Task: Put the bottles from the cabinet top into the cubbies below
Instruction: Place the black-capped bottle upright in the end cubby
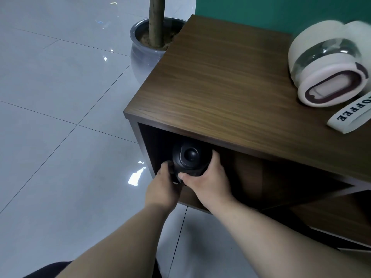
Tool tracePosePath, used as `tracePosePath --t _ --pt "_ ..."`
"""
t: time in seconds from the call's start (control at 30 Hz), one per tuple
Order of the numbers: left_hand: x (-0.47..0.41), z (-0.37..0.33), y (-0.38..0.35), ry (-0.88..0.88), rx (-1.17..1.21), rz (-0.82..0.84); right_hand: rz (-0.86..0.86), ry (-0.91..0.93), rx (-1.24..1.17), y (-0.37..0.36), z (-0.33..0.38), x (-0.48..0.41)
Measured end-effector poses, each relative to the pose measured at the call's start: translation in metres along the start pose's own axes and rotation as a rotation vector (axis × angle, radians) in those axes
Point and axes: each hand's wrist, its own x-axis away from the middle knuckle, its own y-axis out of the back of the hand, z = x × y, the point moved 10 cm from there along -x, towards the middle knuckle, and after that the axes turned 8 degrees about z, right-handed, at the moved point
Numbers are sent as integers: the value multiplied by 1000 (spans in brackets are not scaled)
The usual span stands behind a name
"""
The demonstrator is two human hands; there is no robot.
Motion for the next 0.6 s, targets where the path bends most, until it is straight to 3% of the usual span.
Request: tracePosePath --t 0.27,0.6 --pt "-1 0 1 2 -41 21 -41 -56 -17 -3 -3 3" --pt "4 -4 1 -11 -30 23 32 -100 62 -8 -14 3"
